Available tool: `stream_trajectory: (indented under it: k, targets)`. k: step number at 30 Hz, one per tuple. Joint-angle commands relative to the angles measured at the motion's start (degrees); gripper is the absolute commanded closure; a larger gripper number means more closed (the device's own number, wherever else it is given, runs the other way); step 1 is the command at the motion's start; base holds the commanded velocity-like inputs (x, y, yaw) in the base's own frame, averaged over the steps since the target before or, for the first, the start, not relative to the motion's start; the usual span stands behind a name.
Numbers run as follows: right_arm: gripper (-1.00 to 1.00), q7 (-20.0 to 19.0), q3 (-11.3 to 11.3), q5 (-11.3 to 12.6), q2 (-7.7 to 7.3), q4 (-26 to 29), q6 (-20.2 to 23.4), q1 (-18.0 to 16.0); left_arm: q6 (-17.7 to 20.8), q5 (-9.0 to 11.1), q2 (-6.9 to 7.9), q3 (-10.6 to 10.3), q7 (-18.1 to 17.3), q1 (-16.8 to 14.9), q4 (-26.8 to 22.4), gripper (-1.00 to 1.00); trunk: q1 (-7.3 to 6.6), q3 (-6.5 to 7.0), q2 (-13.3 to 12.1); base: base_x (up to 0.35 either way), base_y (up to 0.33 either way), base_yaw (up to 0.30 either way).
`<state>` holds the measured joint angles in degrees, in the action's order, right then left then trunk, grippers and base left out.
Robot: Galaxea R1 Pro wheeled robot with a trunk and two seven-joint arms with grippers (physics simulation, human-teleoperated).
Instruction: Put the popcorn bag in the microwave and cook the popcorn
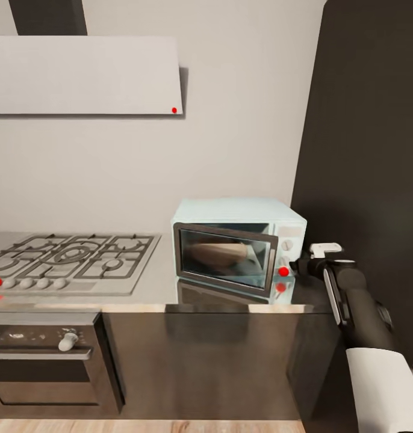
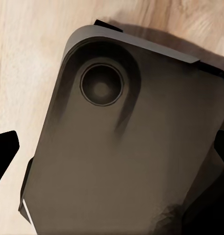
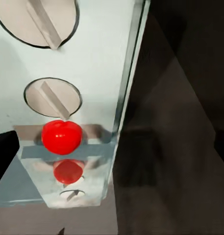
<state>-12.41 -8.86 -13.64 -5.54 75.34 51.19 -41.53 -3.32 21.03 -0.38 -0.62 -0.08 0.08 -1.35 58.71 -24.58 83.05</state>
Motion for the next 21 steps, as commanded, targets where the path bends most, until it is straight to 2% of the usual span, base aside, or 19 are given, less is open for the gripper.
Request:
stream_trajectory:
  k: [1,6,7,10,11,12,21]
  targets:
    - [-1.0,-0.67,-0.03,-0.52,0.0,-0.03,0.17,-0.04,-0.11,0.33,0.0,-0.09,-0.01,0.01,-0.06,-1.0,0.02,-0.05,0.03,0.138,0.0,0.0]
    - [-1.0,-1.35,0.06,-0.26,0.05,-0.29,-1.11,0.63,-0.11,0.33,0.03,-0.09,-0.01,0.01,-0.06,-1.0,0.02,-0.05,0.03,0.078,0.0,0.0]
    - [-1.0,-1.73,0.1,-0.14,0.25,-0.31,-3.34,1.38,-0.11,0.33,0.03,-0.09,-0.01,0.01,-0.06,-1.0,0.02,-0.05,0.03,0.008,0.0,0.0]
    - [-1.0,-2.45,0.17,-0.15,3.19,-0.3,-9.26,2.99,-0.11,0.33,0.02,-0.09,-0.01,0.03,-0.06,-1.0,0.02,-0.05,0.03,0.002,0.0,0.0]
    - [-1.0,-5.67,0.16,-0.15,4.04,-0.36,-10.4,3.18,-0.11,0.33,-0.04,-0.09,-0.01,0.03,-0.06,-1.0,0.02,-0.05,0.03,0.0,0.0,0.0]
    - [-1.0,-12.29,0.11,-0.09,4.14,-0.37,-10.64,3.21,-0.11,0.33,-0.06,-0.09,-0.01,0.03,-0.06,-1.0,0.02,-0.05,0.03,0.0,0.0,0.0]
    - [-1.0,-16.63,0.01,-0.19,3.43,-0.37,-10.62,3.21,-0.11,0.35,-0.04,-0.09,-0.01,0.01,-0.06,-1.0,0.02,-0.05,0.03,0.0,0.0,0.0]
